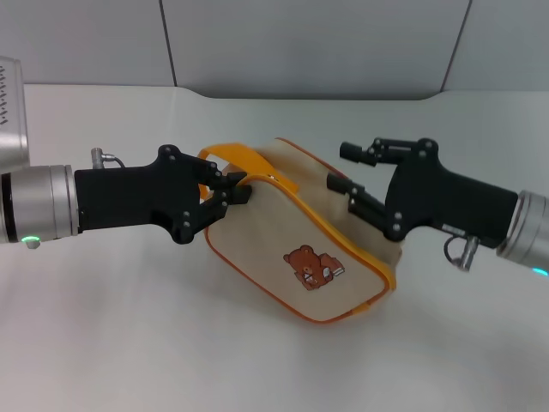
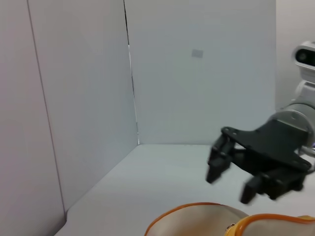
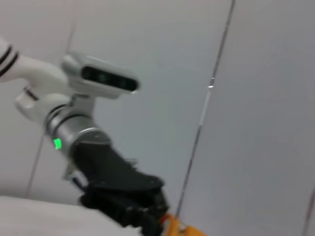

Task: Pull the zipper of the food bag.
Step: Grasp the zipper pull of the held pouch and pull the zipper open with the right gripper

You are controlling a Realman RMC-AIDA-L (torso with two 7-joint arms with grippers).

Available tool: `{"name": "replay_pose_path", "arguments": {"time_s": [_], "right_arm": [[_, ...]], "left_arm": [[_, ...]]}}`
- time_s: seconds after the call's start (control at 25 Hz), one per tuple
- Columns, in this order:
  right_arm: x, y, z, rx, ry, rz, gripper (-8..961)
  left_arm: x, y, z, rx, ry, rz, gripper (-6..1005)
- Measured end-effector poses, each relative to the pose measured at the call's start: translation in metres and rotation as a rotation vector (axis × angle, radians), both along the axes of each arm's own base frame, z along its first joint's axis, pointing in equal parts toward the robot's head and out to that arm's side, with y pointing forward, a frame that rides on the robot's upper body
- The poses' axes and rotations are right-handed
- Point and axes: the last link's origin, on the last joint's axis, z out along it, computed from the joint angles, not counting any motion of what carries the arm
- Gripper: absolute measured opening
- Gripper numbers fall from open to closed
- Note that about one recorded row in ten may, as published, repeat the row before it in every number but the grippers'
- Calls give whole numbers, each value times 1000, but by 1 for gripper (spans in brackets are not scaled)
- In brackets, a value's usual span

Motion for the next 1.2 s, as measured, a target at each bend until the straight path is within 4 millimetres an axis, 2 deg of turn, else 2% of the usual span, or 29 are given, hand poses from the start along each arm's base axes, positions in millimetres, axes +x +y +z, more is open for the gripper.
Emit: {"name": "replay_pose_path", "arguments": {"time_s": [0.2,1.0,1.2], "right_arm": [[-3,-3,-8,-12,-50,54,345],[-29,16,-30,-28,-140,137,343],[-35,19,-33,-37,-149,150,267]], "left_arm": [[1,0,0,0,-2,-1,98],[5,-1,-4,-16,-10,-14,99],[5,-2,-5,-17,-10,-15,99]]}}
